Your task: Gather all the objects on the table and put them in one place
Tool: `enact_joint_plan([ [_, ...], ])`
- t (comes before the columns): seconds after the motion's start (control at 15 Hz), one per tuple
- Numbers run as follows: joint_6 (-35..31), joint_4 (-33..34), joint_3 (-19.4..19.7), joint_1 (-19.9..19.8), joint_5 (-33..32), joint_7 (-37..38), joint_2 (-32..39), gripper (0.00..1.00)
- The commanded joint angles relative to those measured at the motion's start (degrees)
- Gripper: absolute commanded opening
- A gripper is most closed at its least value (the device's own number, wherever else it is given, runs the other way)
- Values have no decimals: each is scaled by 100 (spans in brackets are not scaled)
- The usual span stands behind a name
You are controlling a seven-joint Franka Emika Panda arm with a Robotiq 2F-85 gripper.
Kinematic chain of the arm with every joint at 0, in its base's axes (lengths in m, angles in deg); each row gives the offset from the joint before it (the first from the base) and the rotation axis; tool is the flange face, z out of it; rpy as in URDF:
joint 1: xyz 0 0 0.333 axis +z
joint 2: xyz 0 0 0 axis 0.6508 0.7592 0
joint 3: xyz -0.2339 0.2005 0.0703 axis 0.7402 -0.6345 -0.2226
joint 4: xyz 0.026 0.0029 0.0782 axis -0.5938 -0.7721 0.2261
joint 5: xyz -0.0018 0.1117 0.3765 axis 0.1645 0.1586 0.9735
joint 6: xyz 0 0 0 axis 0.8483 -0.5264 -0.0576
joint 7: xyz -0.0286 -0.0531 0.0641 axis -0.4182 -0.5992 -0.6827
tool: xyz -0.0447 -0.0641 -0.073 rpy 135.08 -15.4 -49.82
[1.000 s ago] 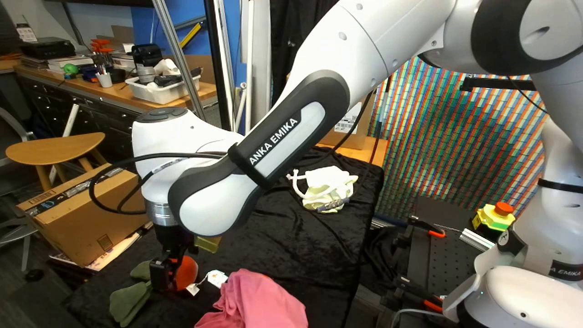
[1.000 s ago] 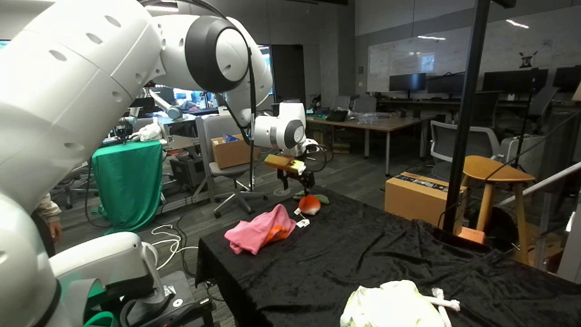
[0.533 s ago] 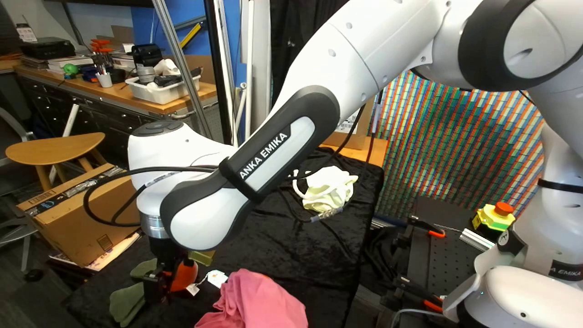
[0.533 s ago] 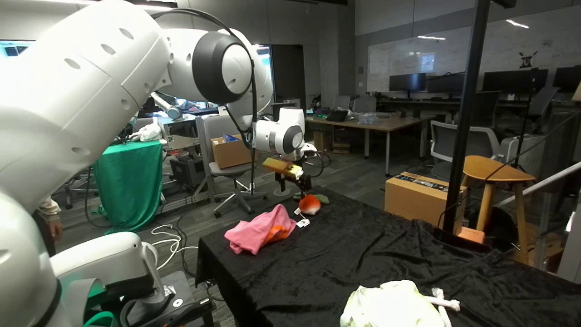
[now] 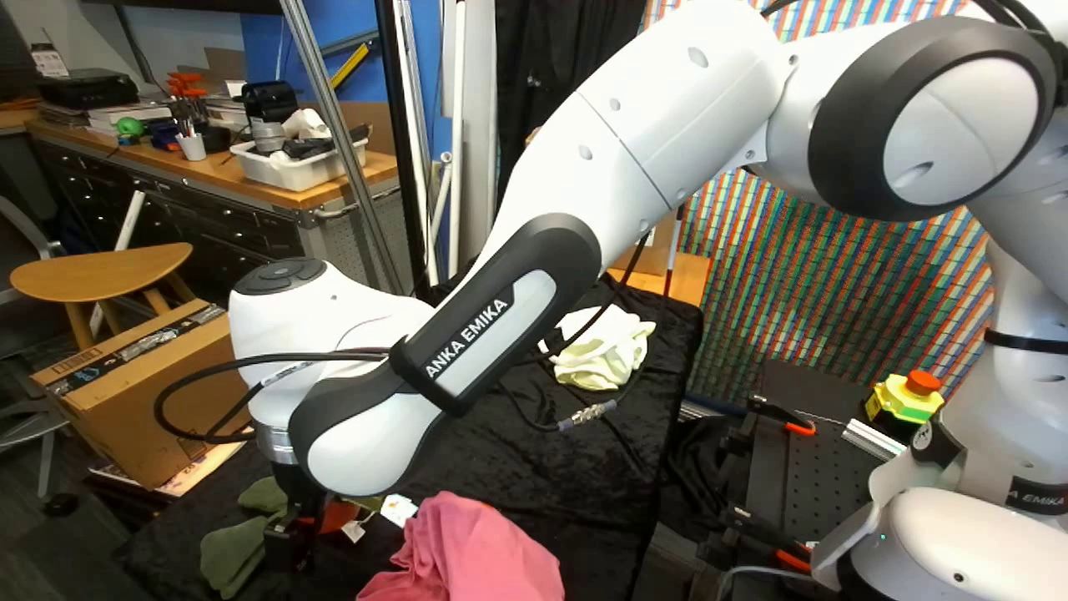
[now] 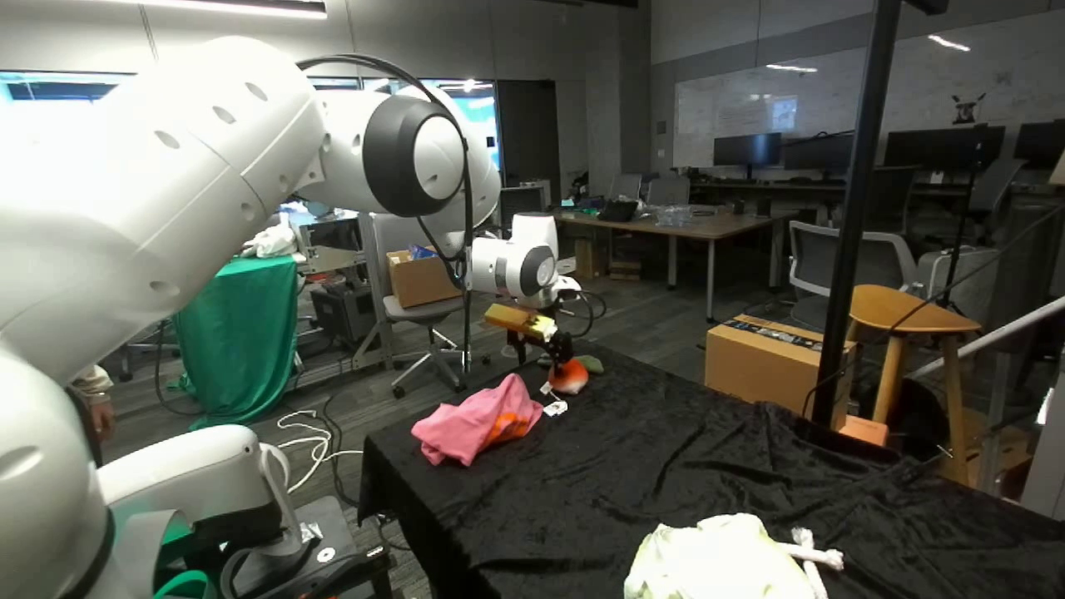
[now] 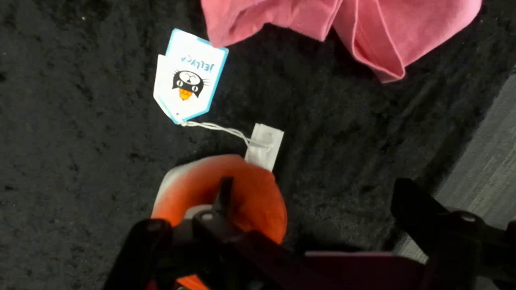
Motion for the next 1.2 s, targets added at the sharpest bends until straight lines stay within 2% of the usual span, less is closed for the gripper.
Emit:
enact_joint_plan([
  [0.0,-7,340,227,188,-74,235,145,100],
  [0.73,44,688,923,600,-517,1084,312,100],
  [1.13,155,961,1143,689,-579,1568,571,100],
])
